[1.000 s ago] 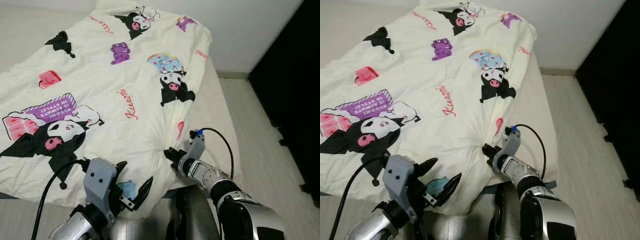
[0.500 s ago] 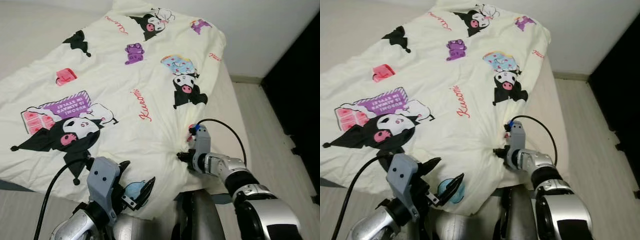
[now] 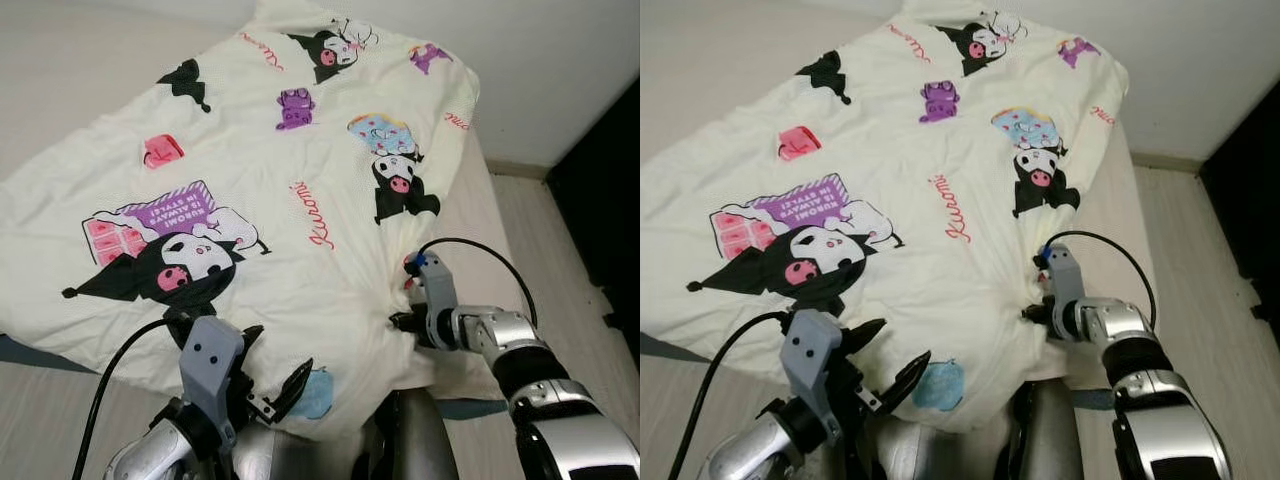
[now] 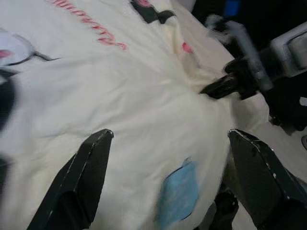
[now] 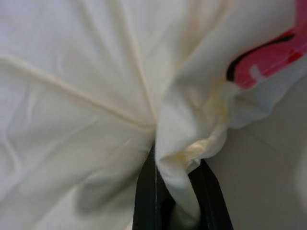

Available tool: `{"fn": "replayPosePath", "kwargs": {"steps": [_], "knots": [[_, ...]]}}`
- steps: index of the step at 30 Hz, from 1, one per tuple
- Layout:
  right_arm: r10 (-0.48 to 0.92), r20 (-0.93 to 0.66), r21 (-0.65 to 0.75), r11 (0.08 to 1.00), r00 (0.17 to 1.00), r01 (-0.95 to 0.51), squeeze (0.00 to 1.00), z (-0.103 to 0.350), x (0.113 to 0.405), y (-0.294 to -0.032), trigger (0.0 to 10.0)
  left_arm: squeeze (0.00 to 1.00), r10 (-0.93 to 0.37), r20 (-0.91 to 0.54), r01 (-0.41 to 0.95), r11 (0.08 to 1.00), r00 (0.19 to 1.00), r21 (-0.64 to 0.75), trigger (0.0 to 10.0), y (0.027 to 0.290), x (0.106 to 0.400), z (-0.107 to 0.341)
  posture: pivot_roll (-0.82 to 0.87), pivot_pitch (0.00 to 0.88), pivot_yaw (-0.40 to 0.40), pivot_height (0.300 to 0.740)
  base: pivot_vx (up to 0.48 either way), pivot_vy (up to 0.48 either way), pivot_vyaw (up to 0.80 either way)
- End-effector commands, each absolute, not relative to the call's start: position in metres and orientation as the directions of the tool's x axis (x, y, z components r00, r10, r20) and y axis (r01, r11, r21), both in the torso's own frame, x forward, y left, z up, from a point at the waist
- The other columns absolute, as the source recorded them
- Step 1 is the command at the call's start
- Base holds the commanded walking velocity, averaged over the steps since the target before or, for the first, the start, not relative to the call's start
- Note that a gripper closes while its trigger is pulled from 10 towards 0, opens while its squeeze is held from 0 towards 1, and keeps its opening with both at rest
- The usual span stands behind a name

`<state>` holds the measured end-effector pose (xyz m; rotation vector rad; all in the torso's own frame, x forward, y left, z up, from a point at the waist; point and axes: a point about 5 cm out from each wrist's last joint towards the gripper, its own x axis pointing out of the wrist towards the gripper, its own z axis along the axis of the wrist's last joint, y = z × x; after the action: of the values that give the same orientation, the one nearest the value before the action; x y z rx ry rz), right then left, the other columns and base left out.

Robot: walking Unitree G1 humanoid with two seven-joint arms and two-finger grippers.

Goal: Clean up the room

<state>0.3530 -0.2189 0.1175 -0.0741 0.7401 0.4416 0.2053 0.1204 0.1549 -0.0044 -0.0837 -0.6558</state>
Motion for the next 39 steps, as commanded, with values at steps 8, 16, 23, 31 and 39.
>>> {"fn": "replayPosePath", "kwargs": {"steps": [8, 16, 23, 31, 39], "knots": [[0.115, -0.827, -0.06, 0.955, 0.551, -0.289, 0.0, 0.109, 0.309, -0.307, 0.0, 0.0, -0.63, 0.042, 0.63, 0.777, 0.776, 0.015, 10.0, 0.121, 0.201, 0.146, 0.02, 0.337, -0.098, 0.501, 0.0, 0.0, 0.0], [-0.046, -0.847, -0.185, 0.96, 0.529, -0.212, 0.0, 0.114, 0.287, -0.354, 0.0, 0.0, -0.64, 0.039, 0.64, 0.769, 0.768, 0.016, 10.0, 0.119, 0.201, 0.146, 0.02, 0.335, -0.092, 0.501, 0.0, 0.0, 0.0], [-0.231, -0.805, -0.323, 0.943, 0.546, -0.076, 0.0, 0.125, 0.274, -0.392, 0.0, 0.0, -0.647, 0.035, 0.646, 0.763, 0.762, 0.019, 10.0, 0.12, 0.2, 0.146, 0.02, 0.335, -0.09, 0.501, 0.0, 0.0, 0.0], [-0.338, -0.761, -0.408, 0.913, 0.554, -0.003, 0.0, 0.135, 0.266, -0.412, 0.0, 0.0, -0.653, 0.034, 0.653, 0.757, 0.756, 0.02, 10.0, 0.119, 0.2, 0.147, 0.03, 0.334, -0.088, 0.501, 0.0, 0.0, 0.0], [-0.407, -0.732, -0.461, 0.887, 0.547, 0.043, 0.0, 0.141, 0.258, -0.427, 0.0, 0.0, -0.659, 0.03, 0.658, 0.753, 0.752, 0.024, 10.0, 0.12, 0.199, 0.146, 0.03, 0.333, -0.086, 0.501, 0.0, 0.0, 0.0]]}}
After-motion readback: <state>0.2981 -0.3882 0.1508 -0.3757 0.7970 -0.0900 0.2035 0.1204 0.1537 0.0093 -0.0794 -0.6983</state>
